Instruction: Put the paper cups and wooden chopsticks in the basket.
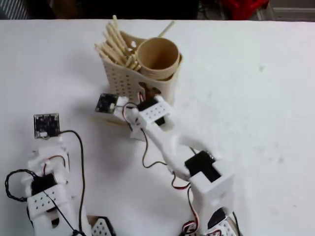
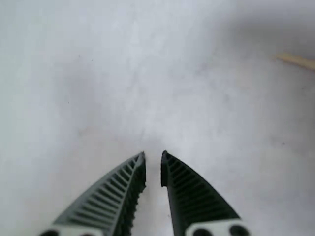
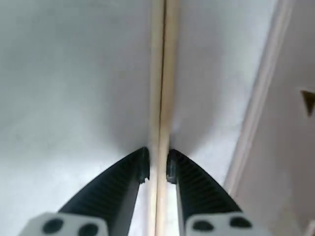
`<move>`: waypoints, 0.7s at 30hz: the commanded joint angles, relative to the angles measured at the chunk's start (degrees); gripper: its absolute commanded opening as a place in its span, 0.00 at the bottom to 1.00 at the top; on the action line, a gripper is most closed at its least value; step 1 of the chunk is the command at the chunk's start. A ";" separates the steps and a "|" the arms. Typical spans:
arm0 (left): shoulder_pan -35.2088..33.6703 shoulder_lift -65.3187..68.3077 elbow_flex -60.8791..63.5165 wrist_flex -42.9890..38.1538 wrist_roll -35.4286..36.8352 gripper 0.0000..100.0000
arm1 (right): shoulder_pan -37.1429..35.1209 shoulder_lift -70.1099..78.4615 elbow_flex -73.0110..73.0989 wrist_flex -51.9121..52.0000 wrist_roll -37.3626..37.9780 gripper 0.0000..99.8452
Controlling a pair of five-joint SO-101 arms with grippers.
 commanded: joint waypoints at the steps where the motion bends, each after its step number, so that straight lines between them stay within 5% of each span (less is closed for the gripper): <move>1: 0.66 -0.75 -0.35 -1.14 -0.53 0.08 | 0.13 -1.27 0.35 3.74 0.53 0.02; 9: 0.66 -0.75 -0.35 -1.23 -0.53 0.08 | 0.22 -15.08 2.90 8.66 -7.56 0.02; 18: 0.75 -0.75 -0.35 -1.23 -0.53 0.08 | -0.22 -35.82 14.51 8.66 -8.18 0.02; 21: 0.75 -0.75 -0.35 -1.23 -0.53 0.08 | -0.31 -36.79 17.32 7.34 -7.82 0.10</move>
